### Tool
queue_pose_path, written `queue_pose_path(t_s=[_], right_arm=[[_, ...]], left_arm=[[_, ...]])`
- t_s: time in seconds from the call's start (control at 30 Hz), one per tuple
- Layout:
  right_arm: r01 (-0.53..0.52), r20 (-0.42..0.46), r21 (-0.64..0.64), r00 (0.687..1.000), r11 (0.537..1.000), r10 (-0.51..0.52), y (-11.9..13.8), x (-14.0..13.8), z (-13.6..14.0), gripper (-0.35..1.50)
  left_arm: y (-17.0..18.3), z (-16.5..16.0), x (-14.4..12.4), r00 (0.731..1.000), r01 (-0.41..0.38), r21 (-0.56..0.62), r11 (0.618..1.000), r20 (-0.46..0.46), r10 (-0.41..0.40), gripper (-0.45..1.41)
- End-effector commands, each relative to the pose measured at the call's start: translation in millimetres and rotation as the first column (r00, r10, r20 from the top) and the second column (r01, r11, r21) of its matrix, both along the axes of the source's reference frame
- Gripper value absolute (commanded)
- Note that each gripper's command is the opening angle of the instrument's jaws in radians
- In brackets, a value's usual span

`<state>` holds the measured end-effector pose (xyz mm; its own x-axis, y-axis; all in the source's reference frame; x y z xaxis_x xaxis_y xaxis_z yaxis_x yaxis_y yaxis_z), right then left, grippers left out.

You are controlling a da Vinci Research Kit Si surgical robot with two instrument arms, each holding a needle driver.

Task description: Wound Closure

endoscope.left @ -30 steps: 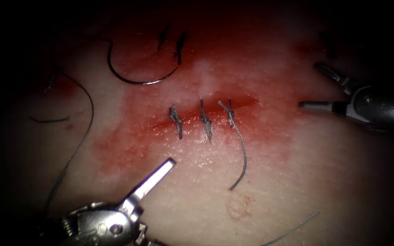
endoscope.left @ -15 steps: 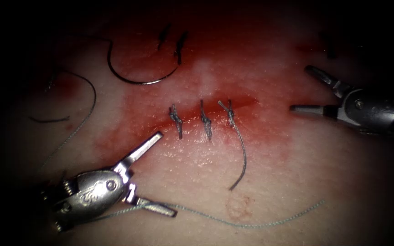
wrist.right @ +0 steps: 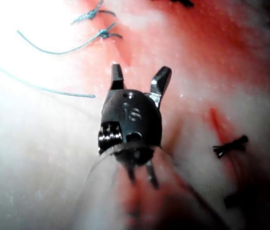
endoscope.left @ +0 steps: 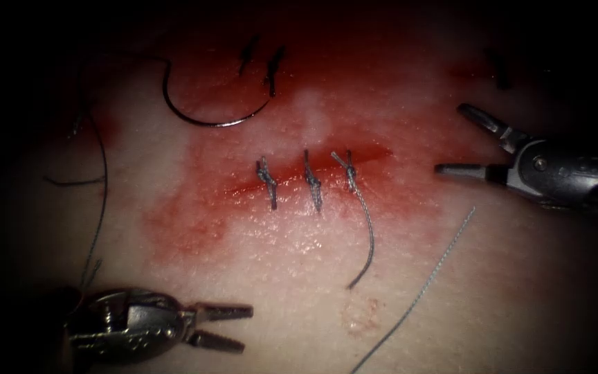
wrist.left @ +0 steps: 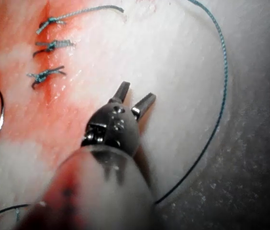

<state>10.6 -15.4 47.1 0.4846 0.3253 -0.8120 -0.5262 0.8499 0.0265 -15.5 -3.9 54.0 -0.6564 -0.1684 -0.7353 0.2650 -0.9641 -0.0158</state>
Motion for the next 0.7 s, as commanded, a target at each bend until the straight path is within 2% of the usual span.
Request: queue_pose_path(t_s=[0.03, 0.07, 0.1, 0.2, 0.27, 0.3, 0.4, 0.47, 0.5, 0.53, 0.57, 0.7], right_arm=[[0.002, -0.003, 0.001, 1.0, 1.0, -0.002, -0.3, 0.8, 0.7, 1.47], [0.002, -0.003, 0.001, 1.0, 1.0, -0.002, -0.3, 0.8, 0.7, 1.47], [0.002, -0.003, 0.0, 1.0, 1.0, -0.002, -0.3, 0.9, 0.7, 1.47], [0.001, -0.003, 0.0, 1.0, 1.0, -0.001, -0.3, 0.9, 0.7, 1.47], [0.002, -0.003, -0.001, 1.0, 1.0, -0.002, -0.4, 0.9, 0.7, 1.47], [0.002, -0.004, -0.001, 1.0, 1.0, -0.002, -0.4, 0.9, 0.7, 1.47], [0.003, -0.004, -0.003, 1.0, 1.0, -0.003, -0.5, 0.9, 0.8, 1.47], [0.004, -0.005, -0.003, 1.0, 1.0, -0.004, -0.7, 0.9, 0.8, 1.47], [0.004, -0.005, -0.003, 1.0, 1.0, -0.004, -0.7, 0.9, 0.8, 1.47], [0.004, -0.005, -0.003, 1.0, 1.0, -0.004, -0.7, 0.9, 0.8, 1.47], [0.006, -0.008, -0.003, 1.0, 1.0, -0.006, -0.8, 1.0, 0.7, 1.47], [0.012, -0.014, -0.002, 1.0, 1.0, -0.012, -1.2, 1.1, 0.4, 1.47]], left_arm=[[0.5, 0.2, -0.3, 1.0, 0.01, -0.018, 1.0, -0.018, -0.011, 0.31], [0.5, 0.2, -0.3, 1.0, 0.01, -0.018, 1.0, -0.018, -0.011, 0.31], [2.0, -0.8, 0.2, 0.998, 0.053, -0.03, 0.998, -0.021, -0.053, 0.24], [3.5, -2.0, 0.1, 0.988, 0.14, -0.031, 0.99, 0.072, -0.138, 0.14], [4.1, -2.8, -0.6, 0.975, 0.187, -0.015, 0.982, 0.125, -0.184, 0.29], [4.2, -3.0, -1.3, 0.969, 0.206, -0.009, 0.979, 0.144, -0.202, 0.42], [4.0, -3.4, -2.6, 0.963, 0.204, 0.007, 0.979, 0.179, -0.202, 0.51], [3.7, -3.8, -5.3, 0.944, 0.213, 0.051, 0.976, 0.248, -0.219, 0.58], [3.7, -3.8, -5.3, 0.944, 0.213, 0.051, 0.976, 0.248, -0.219, 0.58], [3.7, -3.9, -6.1, 0.938, 0.216, 0.055, 0.975, 0.264, -0.223, 0.58], [3.6, -4.0, -8.0, 0.931, 0.226, 0.056, 0.973, 0.283, -0.232, 0.58], [3.8, -3.6, -10.5, 0.925, 0.236, 0.05, 0.971, 0.294, -0.24, 0.66]])
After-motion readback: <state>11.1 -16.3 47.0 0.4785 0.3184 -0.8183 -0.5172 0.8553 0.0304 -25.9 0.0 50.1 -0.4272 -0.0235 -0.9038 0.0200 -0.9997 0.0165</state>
